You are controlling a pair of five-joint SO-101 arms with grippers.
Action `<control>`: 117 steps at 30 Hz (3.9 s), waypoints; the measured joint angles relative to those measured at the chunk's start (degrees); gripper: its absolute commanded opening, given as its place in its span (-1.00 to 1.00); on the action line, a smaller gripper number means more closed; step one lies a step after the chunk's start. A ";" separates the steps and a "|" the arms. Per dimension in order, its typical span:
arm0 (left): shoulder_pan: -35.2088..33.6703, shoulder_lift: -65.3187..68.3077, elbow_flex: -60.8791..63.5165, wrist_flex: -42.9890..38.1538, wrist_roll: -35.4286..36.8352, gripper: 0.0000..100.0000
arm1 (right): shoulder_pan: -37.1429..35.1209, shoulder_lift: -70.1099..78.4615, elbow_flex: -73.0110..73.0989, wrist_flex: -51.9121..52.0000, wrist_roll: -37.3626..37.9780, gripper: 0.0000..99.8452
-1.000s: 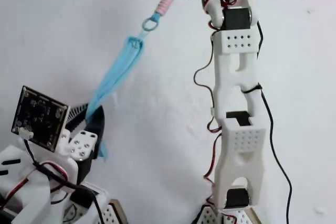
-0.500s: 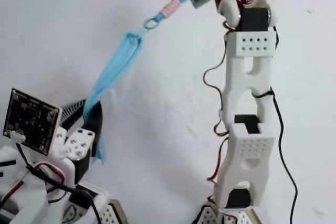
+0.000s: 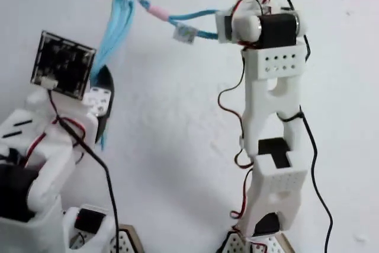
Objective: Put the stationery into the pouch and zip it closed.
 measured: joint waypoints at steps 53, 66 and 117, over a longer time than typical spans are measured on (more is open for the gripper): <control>12.48 29.27 21.19 -22.95 13.36 -0.49 | 14.86 -86.86 87.47 -0.35 -6.95 -0.82; 14.59 29.45 -3.96 4.57 14.68 -0.38 | 14.86 -92.31 102.77 -10.73 -6.15 -0.88; -21.89 14.77 -26.11 17.93 7.12 -0.96 | -3.43 -92.84 112.09 -19.52 -6.15 -0.88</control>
